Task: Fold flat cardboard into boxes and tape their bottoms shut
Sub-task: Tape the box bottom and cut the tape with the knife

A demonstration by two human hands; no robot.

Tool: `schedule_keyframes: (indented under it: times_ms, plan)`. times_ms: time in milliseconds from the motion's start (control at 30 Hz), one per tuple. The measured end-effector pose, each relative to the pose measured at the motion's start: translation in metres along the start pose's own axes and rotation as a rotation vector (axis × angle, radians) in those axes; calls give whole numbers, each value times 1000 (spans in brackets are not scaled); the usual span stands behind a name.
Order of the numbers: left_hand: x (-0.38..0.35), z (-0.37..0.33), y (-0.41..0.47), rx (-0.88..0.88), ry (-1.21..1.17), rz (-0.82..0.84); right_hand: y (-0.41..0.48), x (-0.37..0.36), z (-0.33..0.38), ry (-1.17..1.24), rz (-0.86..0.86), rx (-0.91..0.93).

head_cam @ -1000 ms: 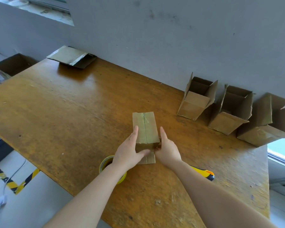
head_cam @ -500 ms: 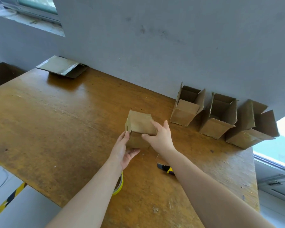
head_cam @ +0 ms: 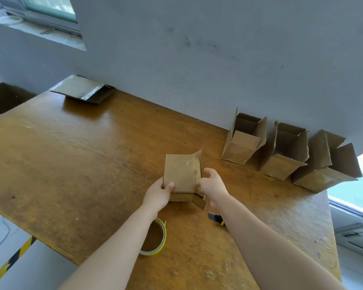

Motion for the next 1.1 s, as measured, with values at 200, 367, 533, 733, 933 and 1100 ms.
schedule_keyframes:
  times_ms: [200, 367, 533, 733, 933, 1100]
  plan:
    - [11, -2, 17, 68, -127, 59, 1, -1, -3, 14, -55, 49]
    - [16, -3, 25, 46, -8, -90, -5, -15, 22, -98, -67, 213]
    - [19, -15, 17, -191, 8, -81, -2, -26, 25, -417, -134, 437]
    - [17, -15, 5, -253, 262, -103, -4, -32, 12, -384, -198, 350]
    - [20, -32, -16, -283, 360, -269, -14, -16, 1, -282, -201, 329]
    - [11, -60, -13, -327, 401, -257, -11, -2, 9, -218, -311, 393]
Point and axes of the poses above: each hand's wrist, its own y-axis towards the middle knuckle, its own x-axis out of the back of the hand, z = x × y, the point moved 1 cm from there along y, towards the middle knuckle, and after that the axes turned 2 degrees about -y, right-handed, at the moved point
